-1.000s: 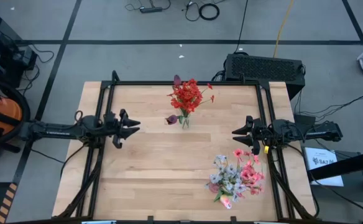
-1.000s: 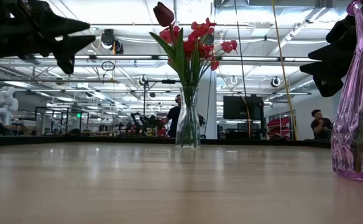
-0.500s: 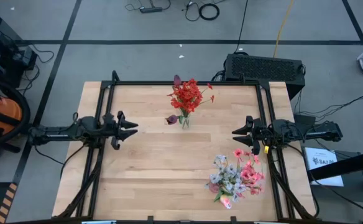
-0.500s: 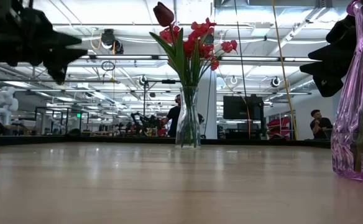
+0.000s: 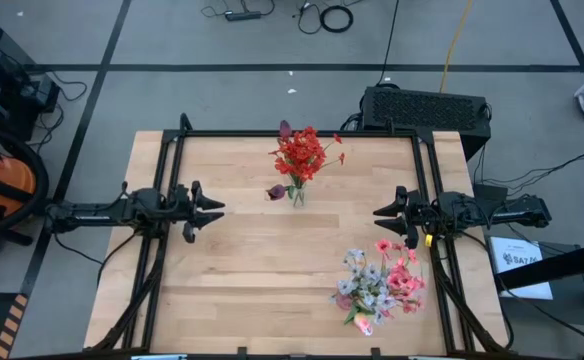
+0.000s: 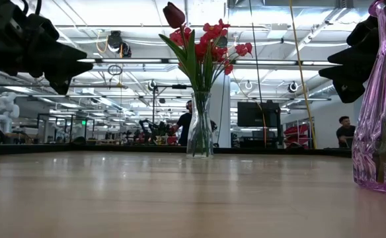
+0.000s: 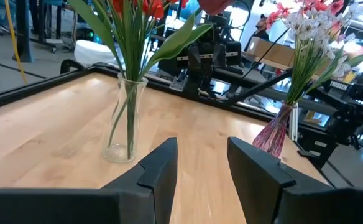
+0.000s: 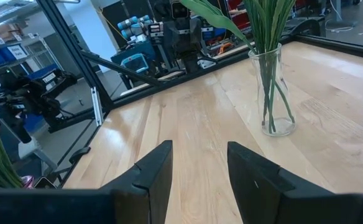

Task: Sort flowers into vase by color
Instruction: Return to Home Position

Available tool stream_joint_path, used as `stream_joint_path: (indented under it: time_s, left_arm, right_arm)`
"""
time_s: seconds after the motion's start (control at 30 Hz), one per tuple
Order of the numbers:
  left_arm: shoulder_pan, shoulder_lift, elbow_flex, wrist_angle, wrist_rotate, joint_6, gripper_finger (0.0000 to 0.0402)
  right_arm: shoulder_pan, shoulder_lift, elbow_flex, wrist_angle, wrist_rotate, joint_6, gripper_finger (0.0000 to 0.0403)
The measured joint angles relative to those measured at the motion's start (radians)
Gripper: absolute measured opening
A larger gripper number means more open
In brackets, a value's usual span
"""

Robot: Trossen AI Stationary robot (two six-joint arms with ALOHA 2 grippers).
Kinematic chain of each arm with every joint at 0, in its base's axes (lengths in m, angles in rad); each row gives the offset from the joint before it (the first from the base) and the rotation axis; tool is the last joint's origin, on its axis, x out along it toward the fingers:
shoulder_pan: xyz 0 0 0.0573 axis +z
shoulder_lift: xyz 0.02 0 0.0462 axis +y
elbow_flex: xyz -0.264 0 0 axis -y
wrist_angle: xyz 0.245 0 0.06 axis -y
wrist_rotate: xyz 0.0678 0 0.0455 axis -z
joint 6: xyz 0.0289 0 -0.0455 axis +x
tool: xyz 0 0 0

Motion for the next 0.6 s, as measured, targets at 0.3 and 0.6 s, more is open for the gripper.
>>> stream_joint_path:
  time_s: [0.3,0.6]
  left_arm:
    - [0.0,0.0,0.0,0.009,-0.001,0.0,0.0148]
    - [0.0,0.0,0.0,0.012,0.0,-0.002,0.0148]
  right_arm:
    - [0.0,0.0,0.0,0.0,0.0,0.0,0.0144]
    - [0.0,0.0,0.0,0.0,0.0,0.0,0.0144]
